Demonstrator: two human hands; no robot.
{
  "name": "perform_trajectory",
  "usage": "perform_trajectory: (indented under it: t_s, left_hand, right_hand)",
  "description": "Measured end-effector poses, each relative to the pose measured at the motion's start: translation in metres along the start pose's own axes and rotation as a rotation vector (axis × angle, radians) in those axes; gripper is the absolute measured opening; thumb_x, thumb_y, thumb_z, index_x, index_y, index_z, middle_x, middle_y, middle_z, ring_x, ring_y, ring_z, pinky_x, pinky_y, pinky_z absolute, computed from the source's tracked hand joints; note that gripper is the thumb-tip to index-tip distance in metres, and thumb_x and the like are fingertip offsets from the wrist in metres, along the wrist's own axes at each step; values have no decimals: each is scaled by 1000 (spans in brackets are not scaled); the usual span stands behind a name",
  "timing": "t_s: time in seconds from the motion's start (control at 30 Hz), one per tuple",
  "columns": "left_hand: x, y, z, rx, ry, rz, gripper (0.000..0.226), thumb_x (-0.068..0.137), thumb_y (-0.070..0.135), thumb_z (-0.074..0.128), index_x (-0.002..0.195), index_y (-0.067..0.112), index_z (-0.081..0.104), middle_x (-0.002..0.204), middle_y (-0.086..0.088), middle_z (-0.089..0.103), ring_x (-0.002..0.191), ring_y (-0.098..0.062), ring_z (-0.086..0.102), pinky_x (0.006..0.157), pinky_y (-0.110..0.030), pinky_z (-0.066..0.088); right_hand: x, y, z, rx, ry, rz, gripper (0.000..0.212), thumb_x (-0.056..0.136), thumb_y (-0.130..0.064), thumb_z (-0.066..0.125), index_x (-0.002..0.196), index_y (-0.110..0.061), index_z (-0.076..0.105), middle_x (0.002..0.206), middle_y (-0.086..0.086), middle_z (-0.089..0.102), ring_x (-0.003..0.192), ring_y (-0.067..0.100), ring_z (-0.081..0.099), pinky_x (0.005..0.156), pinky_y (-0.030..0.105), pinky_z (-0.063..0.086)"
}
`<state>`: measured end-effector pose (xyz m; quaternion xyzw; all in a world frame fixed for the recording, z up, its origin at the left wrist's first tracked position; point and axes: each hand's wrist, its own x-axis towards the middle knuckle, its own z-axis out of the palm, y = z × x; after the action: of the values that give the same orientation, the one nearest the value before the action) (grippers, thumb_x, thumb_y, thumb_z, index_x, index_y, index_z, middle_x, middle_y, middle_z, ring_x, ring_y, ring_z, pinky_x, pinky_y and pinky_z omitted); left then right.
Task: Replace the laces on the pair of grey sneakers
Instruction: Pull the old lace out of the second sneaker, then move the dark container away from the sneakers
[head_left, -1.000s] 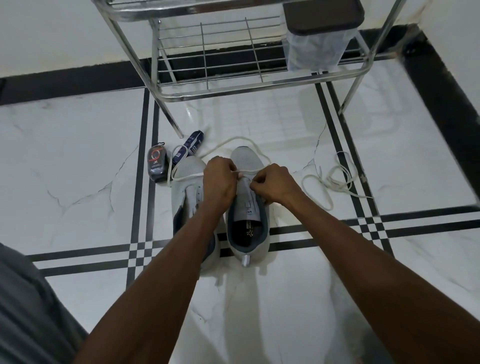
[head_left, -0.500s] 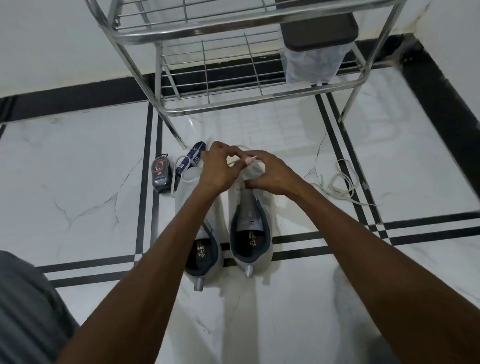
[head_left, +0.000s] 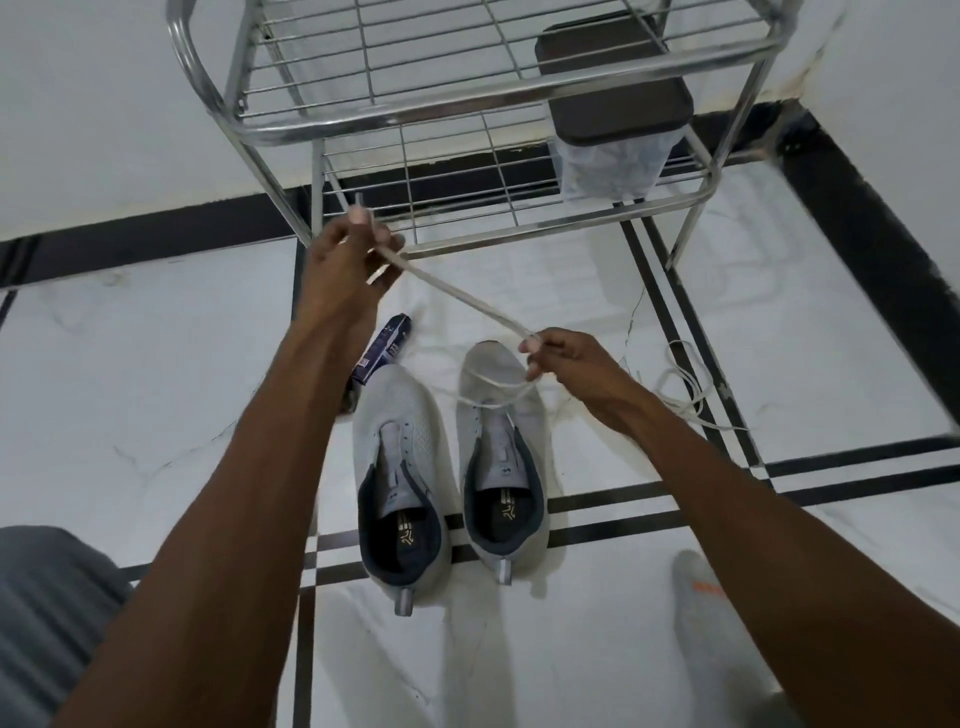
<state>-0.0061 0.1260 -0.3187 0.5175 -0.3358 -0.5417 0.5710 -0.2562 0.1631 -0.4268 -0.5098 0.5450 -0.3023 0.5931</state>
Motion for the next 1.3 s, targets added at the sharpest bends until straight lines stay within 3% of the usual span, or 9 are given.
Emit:
perform_trajectory:
  t_s: [0.13, 0.33, 0.6, 0.7, 0.77, 0.83, 1.0, 1.13, 1.3]
  left_hand:
    - [6, -25, -19, -84, 155, -137, 18, 109, 20, 46, 96, 11, 54, 70, -1, 53, 64, -14, 58, 81, -38, 61]
    - [-21, -92, 30, 106, 51, -231, 6, 105, 4, 49, 105, 8, 55, 72, -6, 55, 63, -18, 59, 69, -31, 60]
    - [-46, -147, 147, 86, -44, -459, 12, 106, 14, 42, 106, 11, 54, 81, -3, 53, 81, -19, 60, 81, -39, 50]
    - [-53, -159, 176, 13, -134, -596, 25, 108, 32, 43, 108, 12, 58, 90, -5, 56, 94, -21, 53, 89, -36, 41]
    - [-58, -169, 190, 16, -200, -690, 49, 108, 44, 38, 135, 6, 54, 121, -14, 62, 117, -27, 56, 110, -40, 38]
    - [-63, -178, 202, 52, -266, -753, 64, 109, 48, 34, 155, 5, 34, 156, -21, 41, 147, -34, 37, 123, -48, 23]
    - [-71, -195, 211, 192, -379, -741, 62, 109, 51, 28, 157, 13, 33, 161, -13, 37, 145, -33, 39, 118, -47, 30]
    - [-68, -198, 196, 463, -299, -537, 51, 107, 45, 38, 131, 6, 60, 136, -15, 60, 122, -31, 58, 104, -41, 47]
    - [-66, -211, 180, 652, -208, -550, 67, 99, 60, 33, 145, 13, 46, 151, -13, 41, 137, -34, 41, 113, -48, 37]
  right_hand:
    - [-7, 3, -44, 181, 145, 86, 16, 103, -27, 56, 100, -18, 69, 85, -2, 64, 87, 13, 63, 93, 40, 52]
    - [-2, -24, -49, 403, 218, 122, 13, 103, -27, 55, 98, -21, 65, 134, 2, 62, 126, 21, 58, 101, 55, 51]
    - [-16, -38, -81, 594, 347, 67, 15, 107, -21, 42, 101, -17, 56, 112, 12, 74, 108, 28, 72, 97, 46, 53]
    - [-21, -26, -96, 424, 461, 77, 15, 104, -20, 48, 103, -14, 61, 102, 9, 74, 100, 24, 73, 94, 39, 54]
    - [-25, -11, -104, 154, 514, 107, 18, 101, -25, 52, 102, -11, 65, 103, 6, 73, 99, 21, 69, 92, 34, 52]
    - [-29, 4, -113, -131, 519, 171, 23, 100, -32, 54, 97, -14, 68, 106, 5, 71, 101, 21, 65, 93, 36, 51]
    - [-44, 34, -131, -461, 454, 308, 38, 99, -12, 43, 63, -24, 46, 74, 1, 54, 80, 25, 53, 59, 25, 37]
    - [-52, 39, -131, -548, 493, 318, 26, 99, -8, 45, 103, -7, 71, 116, 15, 69, 110, 31, 61, 84, 28, 41]
    - [-56, 54, -121, -516, 363, 369, 42, 99, -8, 48, 141, -6, 56, 148, 15, 52, 135, 29, 49, 104, 26, 37]
